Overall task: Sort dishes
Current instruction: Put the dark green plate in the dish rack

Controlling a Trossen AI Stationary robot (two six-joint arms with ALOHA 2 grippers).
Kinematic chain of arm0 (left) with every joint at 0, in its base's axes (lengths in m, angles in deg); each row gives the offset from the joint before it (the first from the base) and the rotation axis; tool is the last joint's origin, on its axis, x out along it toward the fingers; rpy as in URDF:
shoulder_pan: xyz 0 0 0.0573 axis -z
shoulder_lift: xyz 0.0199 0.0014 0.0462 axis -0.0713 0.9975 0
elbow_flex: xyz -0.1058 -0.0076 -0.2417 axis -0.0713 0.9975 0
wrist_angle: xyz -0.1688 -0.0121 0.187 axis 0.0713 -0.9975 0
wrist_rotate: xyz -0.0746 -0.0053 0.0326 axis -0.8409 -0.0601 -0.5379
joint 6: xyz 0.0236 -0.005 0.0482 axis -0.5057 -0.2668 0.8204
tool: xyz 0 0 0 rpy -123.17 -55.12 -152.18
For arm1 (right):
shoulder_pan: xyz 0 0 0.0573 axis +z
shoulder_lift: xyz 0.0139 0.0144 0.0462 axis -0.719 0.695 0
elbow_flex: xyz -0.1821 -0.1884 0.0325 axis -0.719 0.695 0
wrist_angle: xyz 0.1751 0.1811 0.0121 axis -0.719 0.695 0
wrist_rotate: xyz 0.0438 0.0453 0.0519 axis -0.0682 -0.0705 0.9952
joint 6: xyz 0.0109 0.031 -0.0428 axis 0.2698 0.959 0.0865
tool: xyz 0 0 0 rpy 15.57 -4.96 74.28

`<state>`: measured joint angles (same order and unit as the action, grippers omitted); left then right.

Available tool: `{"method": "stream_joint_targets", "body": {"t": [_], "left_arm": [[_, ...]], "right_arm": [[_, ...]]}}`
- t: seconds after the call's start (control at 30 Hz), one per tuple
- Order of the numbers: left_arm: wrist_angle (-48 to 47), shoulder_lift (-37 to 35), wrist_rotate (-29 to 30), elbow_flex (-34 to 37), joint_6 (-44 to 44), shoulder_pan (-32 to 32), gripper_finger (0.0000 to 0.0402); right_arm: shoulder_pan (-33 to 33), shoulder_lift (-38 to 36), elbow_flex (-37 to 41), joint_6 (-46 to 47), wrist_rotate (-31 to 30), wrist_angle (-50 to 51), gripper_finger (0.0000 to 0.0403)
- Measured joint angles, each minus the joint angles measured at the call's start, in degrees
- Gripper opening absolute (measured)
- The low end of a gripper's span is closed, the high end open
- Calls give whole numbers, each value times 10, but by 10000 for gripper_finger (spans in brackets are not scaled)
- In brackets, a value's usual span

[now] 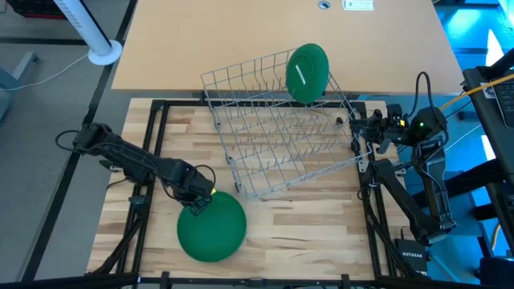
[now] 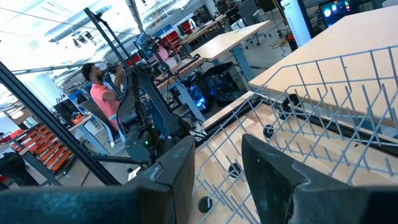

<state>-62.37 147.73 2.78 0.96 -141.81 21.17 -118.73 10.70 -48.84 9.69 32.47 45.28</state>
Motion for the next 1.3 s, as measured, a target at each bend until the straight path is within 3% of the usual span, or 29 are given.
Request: {"method": "stream_joint_targets", "body": {"t": [0.2, 0.4, 0.57, 0.67, 0.77, 0.87, 1.1, 1.3], "left_arm": [[-74, 0, 10, -54, -1, 0, 2], [-70, 0, 64, -82, 30, 0, 1], [-56, 0, 74, -82, 25, 2, 1], [-59, 1, 77, -82, -21, 2, 0], [-51, 1, 83, -84, 29, 2, 0], [-65, 1, 81, -82, -20, -3, 0], [-56, -3, 82, -93, 11, 2, 0], [-79, -3, 100, -143, 54, 2, 0]], "right_arm": [[0, 0, 0, 0, 0, 4, 138], [0, 0, 0, 0, 0, 3, 138], [0, 0, 0, 0, 0, 3, 138], [0, 0, 0, 0, 0, 3, 138], [0, 0, 0, 0, 0, 3, 138], [0, 0, 0, 0, 2, 4, 138], [0, 0, 0, 4, 19, 5, 138], [0, 0, 0, 5, 19, 3, 138]]}}
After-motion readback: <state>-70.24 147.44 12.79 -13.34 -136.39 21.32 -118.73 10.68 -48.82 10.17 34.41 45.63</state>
